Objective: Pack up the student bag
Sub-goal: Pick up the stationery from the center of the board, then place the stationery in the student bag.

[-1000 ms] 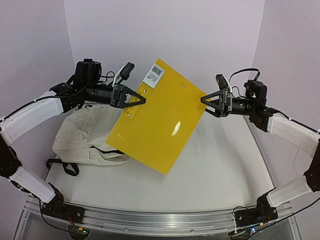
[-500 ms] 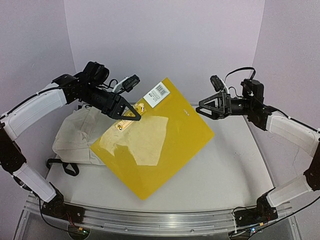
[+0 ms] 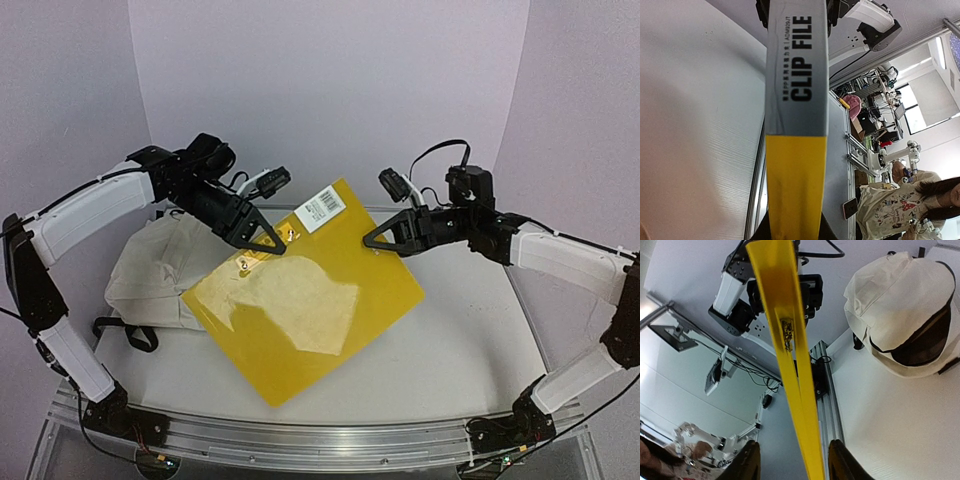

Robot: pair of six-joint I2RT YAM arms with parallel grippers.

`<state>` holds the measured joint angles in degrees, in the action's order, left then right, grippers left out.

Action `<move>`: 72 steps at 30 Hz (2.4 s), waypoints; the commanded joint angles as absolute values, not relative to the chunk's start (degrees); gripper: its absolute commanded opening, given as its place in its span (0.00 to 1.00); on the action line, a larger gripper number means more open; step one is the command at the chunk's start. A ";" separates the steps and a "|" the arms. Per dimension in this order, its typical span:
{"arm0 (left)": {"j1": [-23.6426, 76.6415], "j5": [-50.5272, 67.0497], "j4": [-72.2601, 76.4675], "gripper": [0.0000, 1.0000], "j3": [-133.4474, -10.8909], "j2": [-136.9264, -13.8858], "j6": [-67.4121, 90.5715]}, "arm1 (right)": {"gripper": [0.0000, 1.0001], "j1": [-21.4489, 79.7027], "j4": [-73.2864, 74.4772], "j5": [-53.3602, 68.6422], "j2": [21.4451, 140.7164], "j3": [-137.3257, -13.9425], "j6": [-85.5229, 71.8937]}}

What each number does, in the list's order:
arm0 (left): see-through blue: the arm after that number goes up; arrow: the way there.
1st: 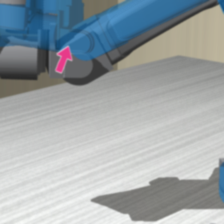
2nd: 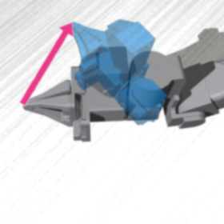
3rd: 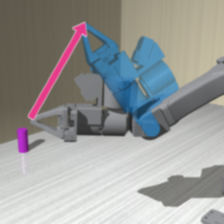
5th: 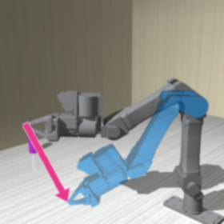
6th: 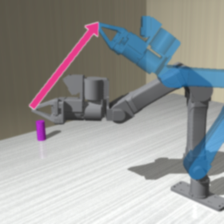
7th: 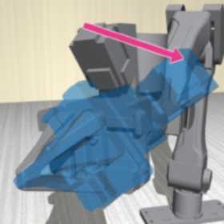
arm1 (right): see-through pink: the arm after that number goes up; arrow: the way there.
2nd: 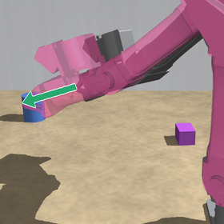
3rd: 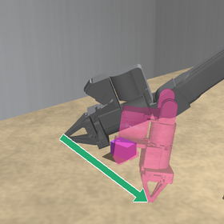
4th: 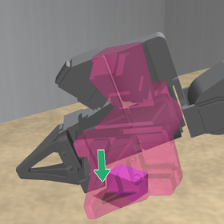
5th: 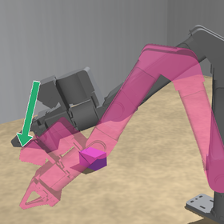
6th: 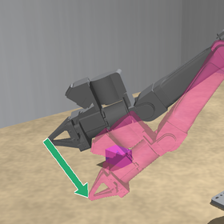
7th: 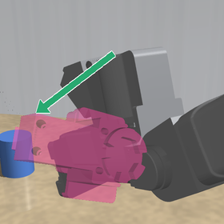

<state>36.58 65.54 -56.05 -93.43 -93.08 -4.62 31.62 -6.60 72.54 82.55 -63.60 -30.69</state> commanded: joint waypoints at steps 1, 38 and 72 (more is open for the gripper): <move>36.37 62.81 -52.12 0.03 -95.12 -91.17 -3.61 | 0.09 31.63 -8.17 71.70 81.83 -66.55 -28.88; 51.97 -45.89 -59.04 1.00 -102.66 -113.31 19.59 | 0.00 13.26 -7.49 18.98 71.28 -56.26 -47.29; 53.15 -29.79 -48.05 0.00 -105.03 -108.03 4.14 | 0.00 13.25 -7.39 25.74 65.29 -57.05 -50.65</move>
